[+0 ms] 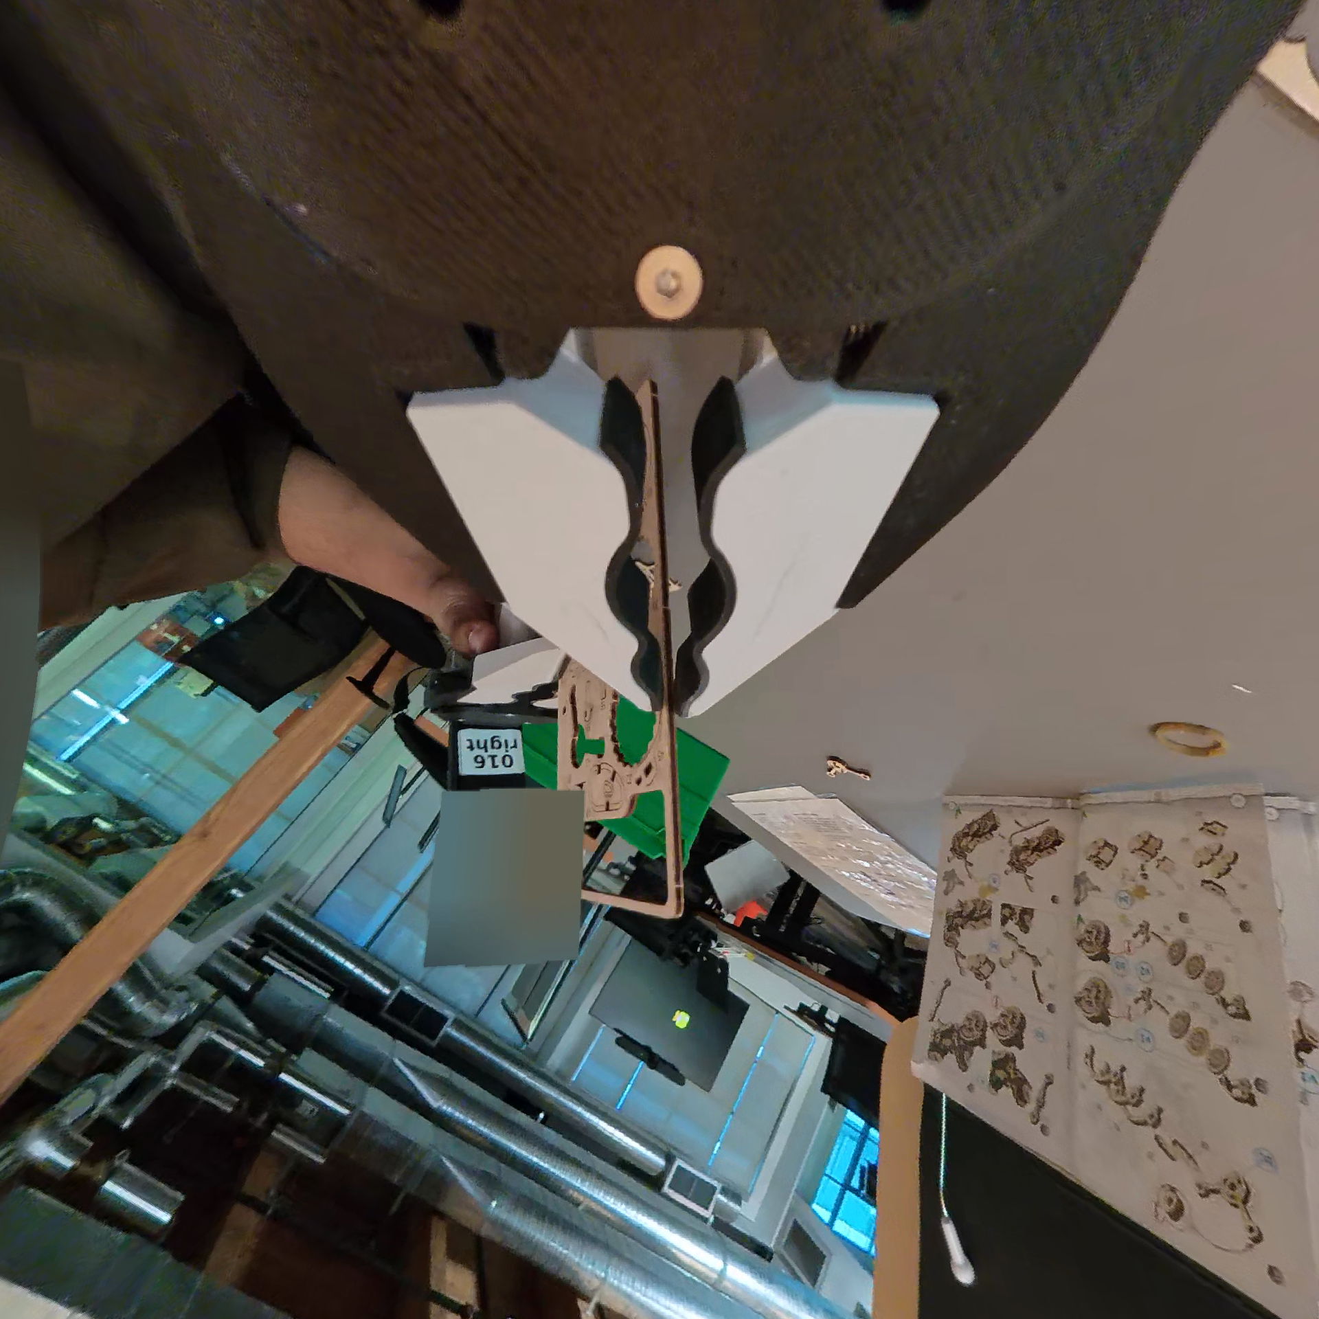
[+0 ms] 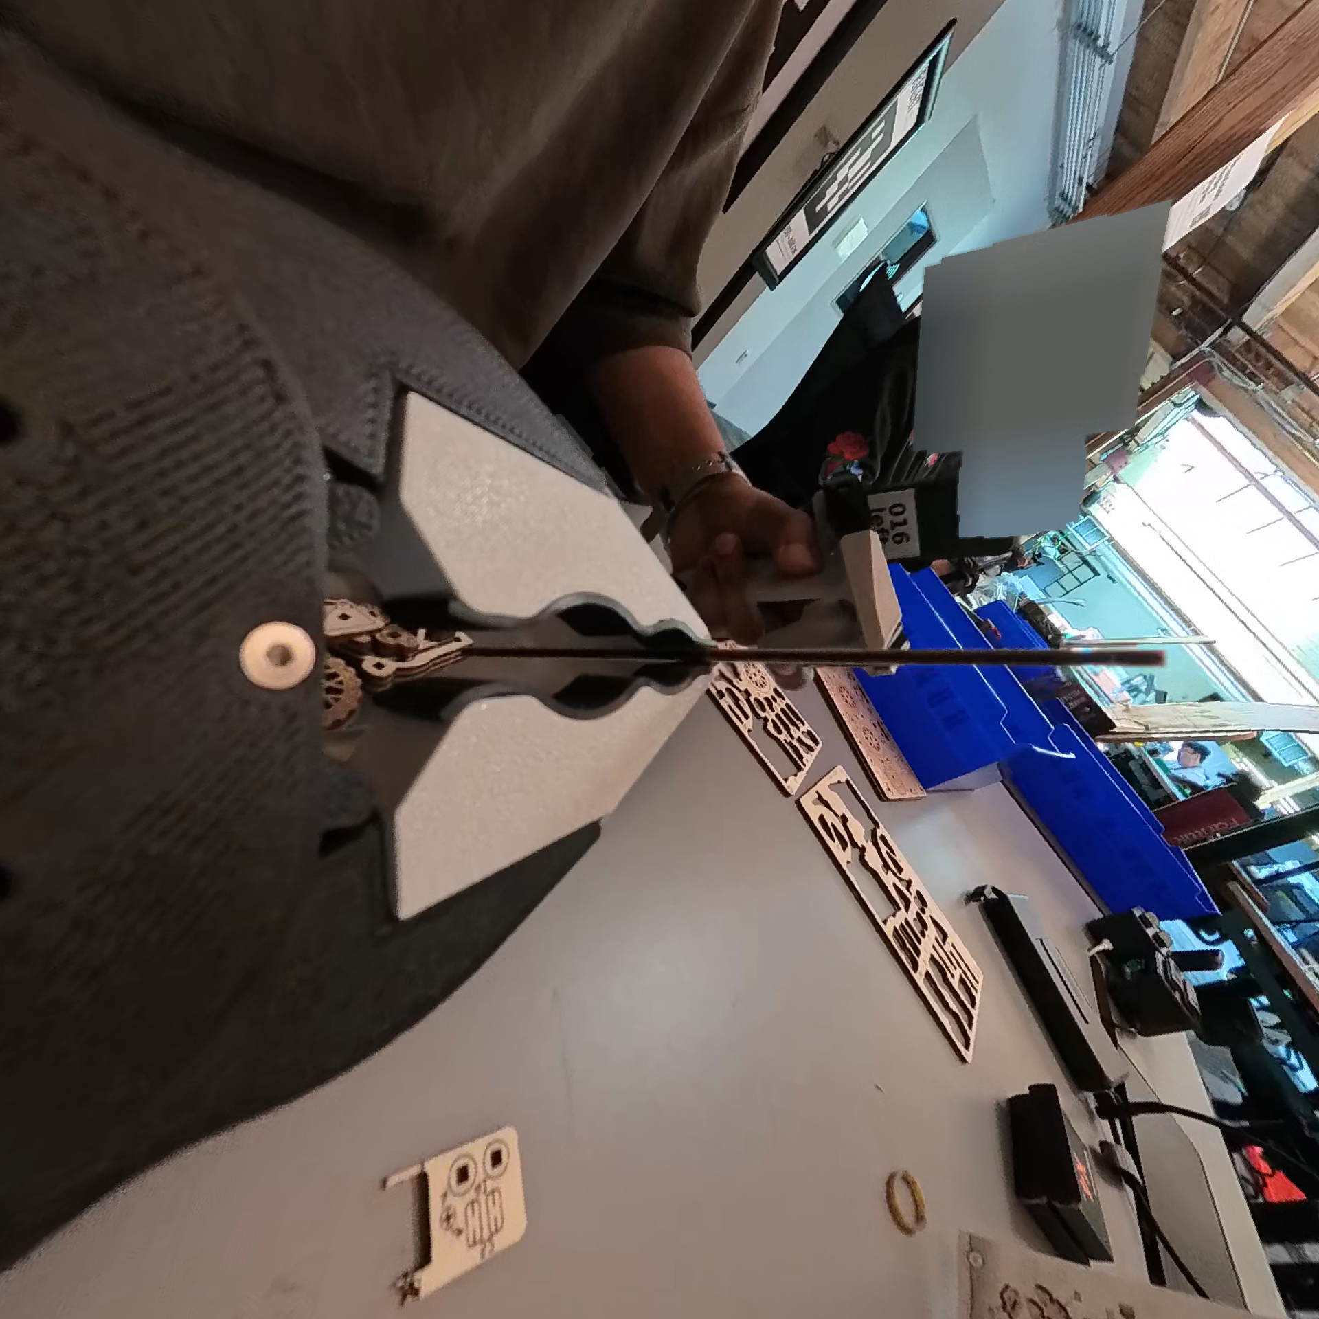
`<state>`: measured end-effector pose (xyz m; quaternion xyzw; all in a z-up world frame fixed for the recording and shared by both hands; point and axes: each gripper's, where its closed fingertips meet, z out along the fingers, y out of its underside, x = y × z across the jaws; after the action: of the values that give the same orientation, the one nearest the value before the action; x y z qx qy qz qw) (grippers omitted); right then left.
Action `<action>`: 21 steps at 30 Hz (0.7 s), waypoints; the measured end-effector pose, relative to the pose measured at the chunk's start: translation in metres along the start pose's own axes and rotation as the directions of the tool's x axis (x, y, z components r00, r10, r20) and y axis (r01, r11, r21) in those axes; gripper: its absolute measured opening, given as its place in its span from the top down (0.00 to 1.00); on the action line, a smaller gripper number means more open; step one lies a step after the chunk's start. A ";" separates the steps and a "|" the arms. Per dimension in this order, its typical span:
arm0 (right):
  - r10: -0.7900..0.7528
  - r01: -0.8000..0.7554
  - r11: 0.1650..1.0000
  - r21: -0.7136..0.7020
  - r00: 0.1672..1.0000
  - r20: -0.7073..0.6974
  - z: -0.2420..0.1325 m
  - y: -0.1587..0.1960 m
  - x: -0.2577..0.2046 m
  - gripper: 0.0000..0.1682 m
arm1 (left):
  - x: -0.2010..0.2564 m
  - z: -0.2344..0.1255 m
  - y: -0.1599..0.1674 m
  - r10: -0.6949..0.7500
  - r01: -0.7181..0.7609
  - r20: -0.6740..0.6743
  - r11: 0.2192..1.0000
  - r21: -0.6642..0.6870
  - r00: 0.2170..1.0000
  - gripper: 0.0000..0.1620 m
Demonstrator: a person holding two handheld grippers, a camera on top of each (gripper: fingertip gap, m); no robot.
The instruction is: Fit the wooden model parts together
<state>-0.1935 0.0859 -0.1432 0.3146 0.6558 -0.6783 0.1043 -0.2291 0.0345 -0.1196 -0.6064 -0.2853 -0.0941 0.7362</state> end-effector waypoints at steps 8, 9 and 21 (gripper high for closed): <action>0.052 -0.053 0.998 0.030 0.998 0.027 -0.004 -0.005 0.001 1.00 | 0.002 -0.003 -0.006 -0.067 0.071 -0.071 0.996 0.053 0.995 0.96; 0.049 -0.049 0.999 0.022 0.998 0.028 -0.003 -0.004 0.001 1.00 | 0.002 -0.003 -0.007 -0.072 0.076 -0.074 0.995 0.056 0.995 0.95; 0.005 -0.004 0.999 -0.040 1.000 0.013 0.002 0.007 -0.002 1.00 | 0.000 -0.004 -0.007 -0.089 0.092 -0.067 0.994 0.053 0.994 0.99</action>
<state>-0.1891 0.0823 -0.1479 0.3094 0.6678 -0.6668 0.1166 -0.2314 0.0294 -0.1140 -0.5685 -0.2911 -0.1388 0.7568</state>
